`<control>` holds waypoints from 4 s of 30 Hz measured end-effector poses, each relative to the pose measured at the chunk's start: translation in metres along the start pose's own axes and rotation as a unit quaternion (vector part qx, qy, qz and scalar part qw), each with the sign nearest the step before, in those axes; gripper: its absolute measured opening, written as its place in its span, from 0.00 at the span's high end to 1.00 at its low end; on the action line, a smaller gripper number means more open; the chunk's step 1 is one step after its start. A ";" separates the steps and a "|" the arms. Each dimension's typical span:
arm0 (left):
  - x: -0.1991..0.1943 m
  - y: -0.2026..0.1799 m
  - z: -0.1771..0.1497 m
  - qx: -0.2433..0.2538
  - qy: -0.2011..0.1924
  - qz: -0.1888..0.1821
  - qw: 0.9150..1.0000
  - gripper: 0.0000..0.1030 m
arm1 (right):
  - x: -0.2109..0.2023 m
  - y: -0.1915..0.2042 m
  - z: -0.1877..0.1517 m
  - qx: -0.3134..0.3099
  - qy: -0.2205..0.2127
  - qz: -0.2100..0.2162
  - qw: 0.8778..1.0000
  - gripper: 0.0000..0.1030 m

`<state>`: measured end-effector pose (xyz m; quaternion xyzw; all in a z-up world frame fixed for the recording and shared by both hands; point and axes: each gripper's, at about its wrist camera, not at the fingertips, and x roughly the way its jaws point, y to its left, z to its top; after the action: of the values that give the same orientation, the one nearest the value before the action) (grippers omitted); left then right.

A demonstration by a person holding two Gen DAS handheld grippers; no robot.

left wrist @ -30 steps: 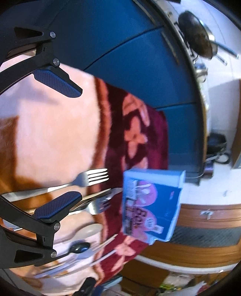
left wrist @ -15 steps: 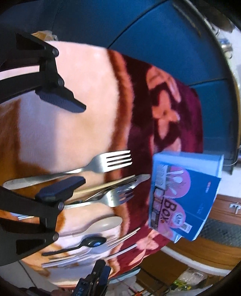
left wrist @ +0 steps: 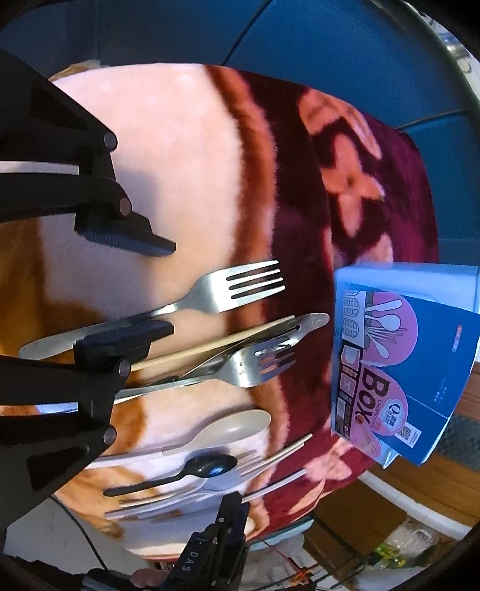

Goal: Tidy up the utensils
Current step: 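Close the left tool on the silver fork while the right tool grasps a white chopstick, then lift the fork with the left tool toward the blue holder while the right tool holds the chopstick, then lower the fork into the blue holder and open the left tool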

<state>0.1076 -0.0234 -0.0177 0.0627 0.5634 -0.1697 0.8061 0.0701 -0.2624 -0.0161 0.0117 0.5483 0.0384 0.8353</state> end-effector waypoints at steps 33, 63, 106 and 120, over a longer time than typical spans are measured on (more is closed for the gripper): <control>-0.101 0.015 -0.029 -0.049 -0.290 -0.067 0.953 0.96 | -0.075 -0.005 -0.036 0.072 -0.256 0.070 0.962 0.93; -0.102 0.004 0.119 -0.051 -0.399 -0.023 0.915 0.96 | -0.071 -0.018 -0.009 0.052 -0.367 0.104 0.923 0.93; -0.046 0.004 0.112 -0.044 -0.335 -0.061 0.939 0.96 | -0.026 0.008 0.120 -0.019 -0.461 0.062 0.885 0.92; -0.047 0.003 0.110 -0.049 -0.335 -0.066 0.939 0.96 | -0.018 0.008 0.102 -0.041 -0.403 0.044 0.913 0.92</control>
<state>0.1918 -0.0430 0.0649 -0.0745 0.2713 -0.2061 0.9372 0.1563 -0.2531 0.0419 0.0161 0.1621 0.0897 0.9826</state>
